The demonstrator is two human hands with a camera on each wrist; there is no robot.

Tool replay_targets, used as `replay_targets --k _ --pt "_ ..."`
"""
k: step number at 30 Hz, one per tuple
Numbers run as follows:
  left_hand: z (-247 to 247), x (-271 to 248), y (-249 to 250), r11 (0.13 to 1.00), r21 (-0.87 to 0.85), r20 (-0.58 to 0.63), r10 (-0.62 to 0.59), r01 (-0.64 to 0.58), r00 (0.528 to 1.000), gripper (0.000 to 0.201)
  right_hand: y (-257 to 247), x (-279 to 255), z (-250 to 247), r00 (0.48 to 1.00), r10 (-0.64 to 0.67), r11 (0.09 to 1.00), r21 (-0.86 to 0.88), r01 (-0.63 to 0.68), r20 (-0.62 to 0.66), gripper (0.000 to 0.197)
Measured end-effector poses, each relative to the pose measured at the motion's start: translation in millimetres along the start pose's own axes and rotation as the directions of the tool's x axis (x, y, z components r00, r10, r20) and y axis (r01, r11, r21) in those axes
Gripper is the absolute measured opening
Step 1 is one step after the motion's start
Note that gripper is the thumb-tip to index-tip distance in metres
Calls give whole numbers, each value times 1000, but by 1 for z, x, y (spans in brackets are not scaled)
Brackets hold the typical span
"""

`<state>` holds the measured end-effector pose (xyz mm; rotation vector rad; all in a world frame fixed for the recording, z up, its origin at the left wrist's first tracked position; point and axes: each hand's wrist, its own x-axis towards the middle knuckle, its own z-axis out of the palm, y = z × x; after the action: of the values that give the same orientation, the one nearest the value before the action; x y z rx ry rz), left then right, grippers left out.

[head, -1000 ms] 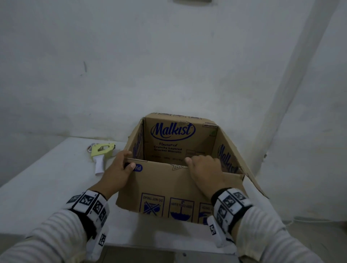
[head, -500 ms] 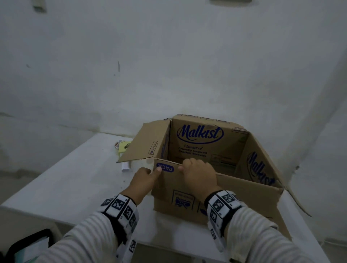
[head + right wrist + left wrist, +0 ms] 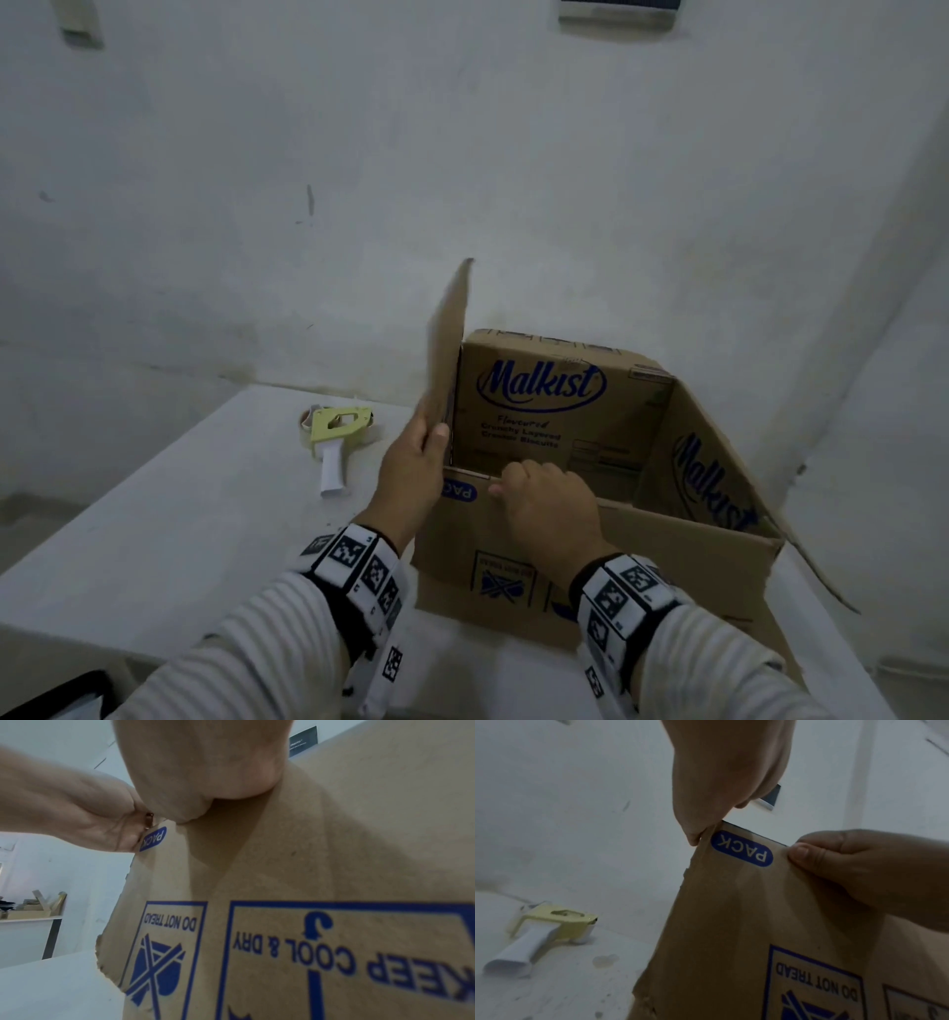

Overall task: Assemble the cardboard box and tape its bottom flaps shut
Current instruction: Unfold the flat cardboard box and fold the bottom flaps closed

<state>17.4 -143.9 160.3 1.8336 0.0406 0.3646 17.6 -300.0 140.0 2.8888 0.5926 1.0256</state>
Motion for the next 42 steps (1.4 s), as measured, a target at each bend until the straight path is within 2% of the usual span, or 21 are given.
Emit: replay_targets --k 2,4,10,12,16,19,23,26,29,32,35,36,38,42 --pt "3 2 -4 965 231 138 95 -126 986 46 0 0 0 1000 -11 1000 5 11 1 35" --pt "5 4 -7 903 375 229 131 -212 964 47 2 -2 0 1000 -23 1000 10 23 6 35" --pt "0 13 -6 825 505 354 73 -255 933 49 17 -15 -4 1000 -8 995 96 9 -7 29" --pt "3 12 -2 769 583 354 50 -262 934 48 24 -22 -9 999 35 996 86 -34 -7 30" --pt "24 -2 12 578 771 269 83 -266 960 46 48 -35 -21 991 136 989 66 -136 -1 33" --pt "47 -18 23 529 805 246 113 -268 963 48 67 -50 -29 968 252 965 72 -252 20 32" --pt "84 -29 35 500 816 278 105 -292 955 56 95 -76 -38 919 392 914 101 -394 39 38" --pt "106 -35 42 496 804 306 129 -328 943 64 108 -96 -46 842 540 837 115 -535 -9 45" --pt "120 -39 48 472 814 312 135 -337 941 68 118 -113 -48 716 698 675 328 -661 5 50" --pt "128 -41 48 457 825 292 154 -331 944 64 132 -127 -54 605 794 512 471 -718 60 34" --pt "128 -46 46 463 822 284 170 -331 944 59 138 -132 -60 517 832 323 579 -748 203 49" --pt "127 -47 46 461 823 281 180 -333 943 58 138 -132 -61 508 828 278 613 -739 237 55" --pt "126 -49 46 453 827 279 186 -334 942 57 136 -131 -63 521 810 259 634 -728 268 62" --pt "125 -49 44 451 827 281 183 -335 942 57 136 -126 -69 591 765 369 576 -730 258 68"
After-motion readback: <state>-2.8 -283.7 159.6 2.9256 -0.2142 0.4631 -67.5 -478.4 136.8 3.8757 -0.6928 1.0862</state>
